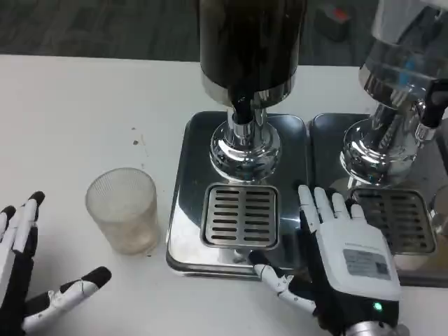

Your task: Grasp the cup under the faucet to collect the drink, then remove the cup.

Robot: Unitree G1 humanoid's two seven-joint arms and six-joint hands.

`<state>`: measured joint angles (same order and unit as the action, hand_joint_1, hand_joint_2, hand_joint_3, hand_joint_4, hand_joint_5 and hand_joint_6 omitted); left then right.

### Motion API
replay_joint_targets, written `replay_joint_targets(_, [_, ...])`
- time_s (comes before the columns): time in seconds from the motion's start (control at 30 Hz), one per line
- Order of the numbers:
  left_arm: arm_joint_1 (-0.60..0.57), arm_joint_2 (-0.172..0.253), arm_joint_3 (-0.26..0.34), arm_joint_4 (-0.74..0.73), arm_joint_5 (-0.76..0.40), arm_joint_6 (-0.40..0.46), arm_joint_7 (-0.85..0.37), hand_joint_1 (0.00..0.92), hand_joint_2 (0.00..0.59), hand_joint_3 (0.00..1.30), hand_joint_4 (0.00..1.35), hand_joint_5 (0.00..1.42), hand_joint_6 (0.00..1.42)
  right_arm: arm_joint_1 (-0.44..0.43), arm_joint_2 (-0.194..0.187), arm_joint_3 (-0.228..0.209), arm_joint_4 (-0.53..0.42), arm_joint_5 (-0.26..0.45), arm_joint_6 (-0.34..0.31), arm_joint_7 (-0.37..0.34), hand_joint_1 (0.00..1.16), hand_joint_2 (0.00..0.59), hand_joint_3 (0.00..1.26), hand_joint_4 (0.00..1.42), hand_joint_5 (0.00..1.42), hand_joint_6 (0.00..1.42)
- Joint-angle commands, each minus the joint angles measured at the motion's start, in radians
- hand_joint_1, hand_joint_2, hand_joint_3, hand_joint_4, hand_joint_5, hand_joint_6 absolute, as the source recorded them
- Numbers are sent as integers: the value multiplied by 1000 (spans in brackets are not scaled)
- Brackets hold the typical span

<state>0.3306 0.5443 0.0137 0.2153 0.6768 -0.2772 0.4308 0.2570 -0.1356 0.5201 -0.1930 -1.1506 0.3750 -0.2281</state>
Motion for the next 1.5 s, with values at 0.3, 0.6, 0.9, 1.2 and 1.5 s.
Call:
replay_joint_targets(0.3, [-96,3,9,136,-209,-207,-82,0,0,0,0,0,0,14,-5,-10,-16,15,-11,-10,254,299,0,0,0,0])
replay_joint_targets(0.6, [-257,-8,-58,301,-159,-197,-93,0,0,0,0,0,0,33,8,-11,-27,14,-3,-8,265,307,0,0,0,0])
replay_joint_targets(0.9, [-381,-34,-124,470,-155,-256,-71,0,0,0,0,0,0,40,13,-20,-27,35,-13,-19,295,318,0,0,0,0])
replay_joint_targets(1.2, [-464,-79,-155,616,-186,-356,-62,0,0,0,0,0,0,35,14,-19,-26,34,-10,-21,301,318,0,0,0,0])
replay_joint_targets(1.5, [-511,-99,-157,706,-217,-414,-72,24,0,0,0,82,0,43,23,-20,-30,33,-2,-24,305,320,0,0,0,0])
